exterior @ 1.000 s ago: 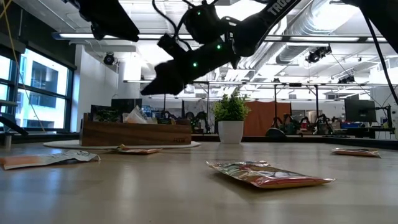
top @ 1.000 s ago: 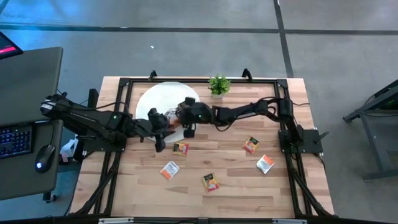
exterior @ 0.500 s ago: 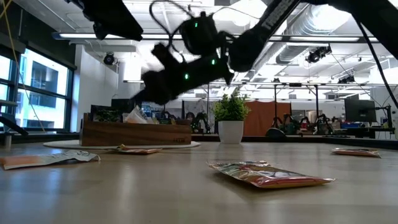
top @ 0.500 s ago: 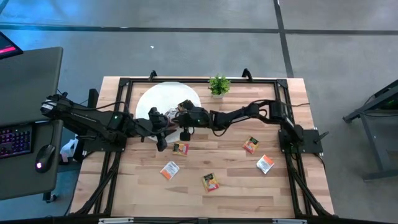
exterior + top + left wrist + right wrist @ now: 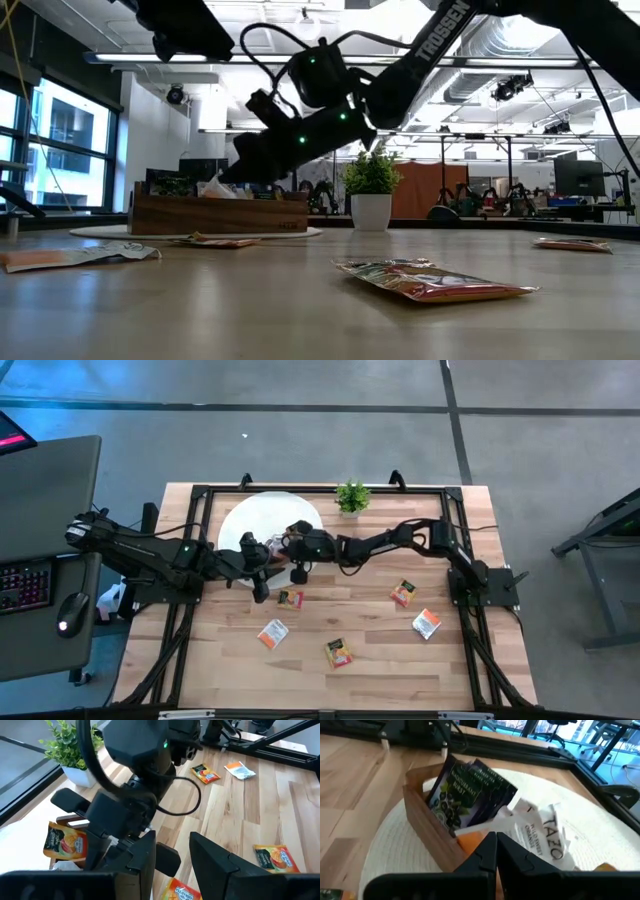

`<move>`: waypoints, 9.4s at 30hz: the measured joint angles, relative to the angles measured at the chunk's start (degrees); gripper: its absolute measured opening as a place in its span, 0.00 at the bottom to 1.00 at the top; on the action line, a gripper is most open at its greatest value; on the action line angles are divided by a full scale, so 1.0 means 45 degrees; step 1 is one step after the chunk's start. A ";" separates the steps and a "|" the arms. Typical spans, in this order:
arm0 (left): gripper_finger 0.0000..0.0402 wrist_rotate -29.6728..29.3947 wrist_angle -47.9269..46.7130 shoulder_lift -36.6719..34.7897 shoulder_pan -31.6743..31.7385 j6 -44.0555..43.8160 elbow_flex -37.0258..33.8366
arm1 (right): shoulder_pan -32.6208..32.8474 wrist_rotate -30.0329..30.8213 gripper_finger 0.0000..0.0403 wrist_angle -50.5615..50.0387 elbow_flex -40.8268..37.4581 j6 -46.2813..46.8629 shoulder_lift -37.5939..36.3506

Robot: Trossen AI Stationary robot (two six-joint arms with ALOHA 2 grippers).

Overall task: Pick & Place Tea
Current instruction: Put the white tea bag into the middle section of the wooden organizer

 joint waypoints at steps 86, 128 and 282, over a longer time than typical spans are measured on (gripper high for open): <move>0.00 0.1072 -0.0760 0.6846 0.4952 -0.5431 0.0397 | 0.4522 0.4031 0.00 -0.3916 -0.8281 0.1219 -1.3616; 0.10 0.4361 -0.5793 0.4607 -0.1837 -0.0153 0.3328 | 0.4512 0.3638 0.00 -0.4252 -0.8282 0.1223 -1.3607; 0.32 0.2276 -0.2266 0.3604 0.5241 0.0996 0.2399 | 0.8903 -0.0320 0.31 -1.5641 -0.7387 -0.3273 -0.9568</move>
